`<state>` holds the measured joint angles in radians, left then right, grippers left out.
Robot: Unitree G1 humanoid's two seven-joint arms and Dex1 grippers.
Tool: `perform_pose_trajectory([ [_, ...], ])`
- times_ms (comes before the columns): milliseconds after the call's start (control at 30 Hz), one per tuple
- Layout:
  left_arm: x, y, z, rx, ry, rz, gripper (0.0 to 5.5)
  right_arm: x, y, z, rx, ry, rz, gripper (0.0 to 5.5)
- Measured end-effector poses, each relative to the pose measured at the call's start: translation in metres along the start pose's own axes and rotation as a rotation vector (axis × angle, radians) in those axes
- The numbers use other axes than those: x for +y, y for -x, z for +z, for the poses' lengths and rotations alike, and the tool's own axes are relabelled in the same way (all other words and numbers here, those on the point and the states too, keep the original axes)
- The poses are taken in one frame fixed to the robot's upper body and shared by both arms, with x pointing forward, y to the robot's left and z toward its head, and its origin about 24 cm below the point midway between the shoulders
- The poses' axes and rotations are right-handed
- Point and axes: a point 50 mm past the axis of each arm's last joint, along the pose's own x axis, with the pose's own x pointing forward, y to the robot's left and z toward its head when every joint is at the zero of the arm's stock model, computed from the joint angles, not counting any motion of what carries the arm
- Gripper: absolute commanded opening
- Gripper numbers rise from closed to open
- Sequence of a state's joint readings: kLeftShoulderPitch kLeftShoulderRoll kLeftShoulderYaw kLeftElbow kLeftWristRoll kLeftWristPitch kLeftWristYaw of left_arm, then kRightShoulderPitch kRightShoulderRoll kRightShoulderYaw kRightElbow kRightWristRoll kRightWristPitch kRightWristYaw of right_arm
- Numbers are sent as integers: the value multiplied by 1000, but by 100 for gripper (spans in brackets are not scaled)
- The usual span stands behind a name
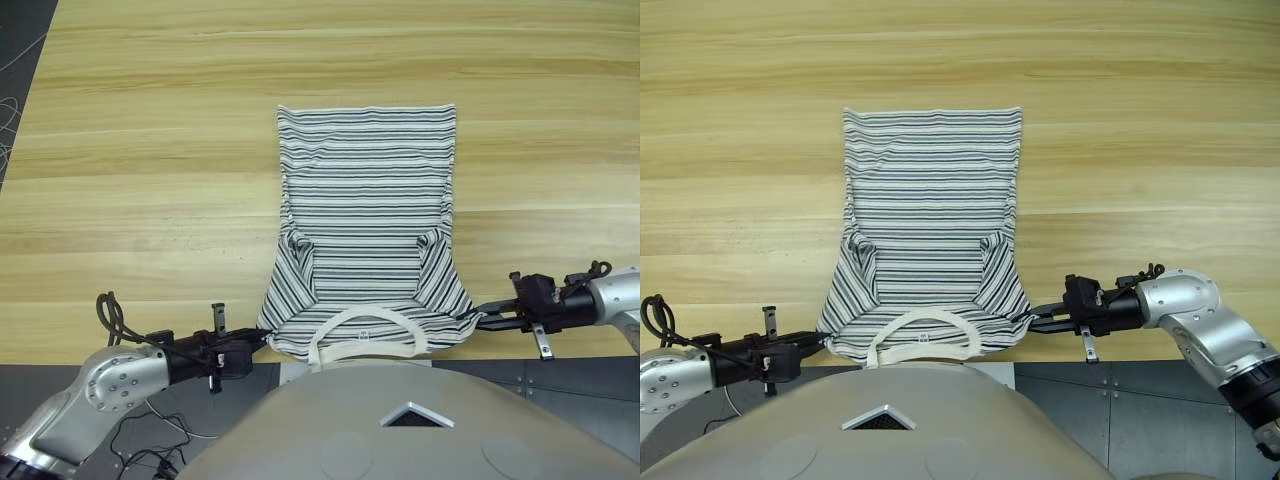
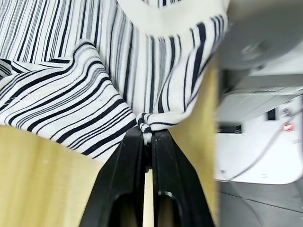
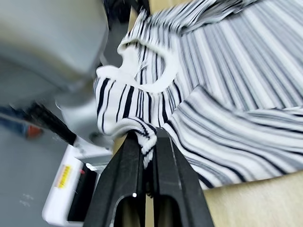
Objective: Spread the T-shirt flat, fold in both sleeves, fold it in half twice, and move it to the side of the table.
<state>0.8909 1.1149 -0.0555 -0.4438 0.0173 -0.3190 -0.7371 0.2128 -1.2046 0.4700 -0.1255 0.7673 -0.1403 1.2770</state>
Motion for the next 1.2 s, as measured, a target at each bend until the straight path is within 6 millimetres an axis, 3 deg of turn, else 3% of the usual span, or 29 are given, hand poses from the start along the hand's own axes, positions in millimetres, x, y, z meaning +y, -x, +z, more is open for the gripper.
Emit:
perform_pose_trajectory([
  [300,-13,21,23,-131,215,-151,11,-1,10,9,-52,-45,-32,10],
  [400,-7,21,29,-169,226,-161,11,-1,11,10,-52,-37,-31,10],
  [533,37,21,21,-150,144,-26,11,-19,10,20,-53,39,-63,10],
  [667,89,20,14,-144,55,176,11,-52,16,45,-67,167,-144,10],
  [800,142,21,23,-179,-43,356,11,-95,23,71,-69,269,-258,10],
  [1000,174,-5,18,-228,-1,444,11,-149,19,88,-48,325,-404,10],
  [1200,201,-12,18,-214,-43,578,11,-178,7,92,-26,344,-502,10],
])
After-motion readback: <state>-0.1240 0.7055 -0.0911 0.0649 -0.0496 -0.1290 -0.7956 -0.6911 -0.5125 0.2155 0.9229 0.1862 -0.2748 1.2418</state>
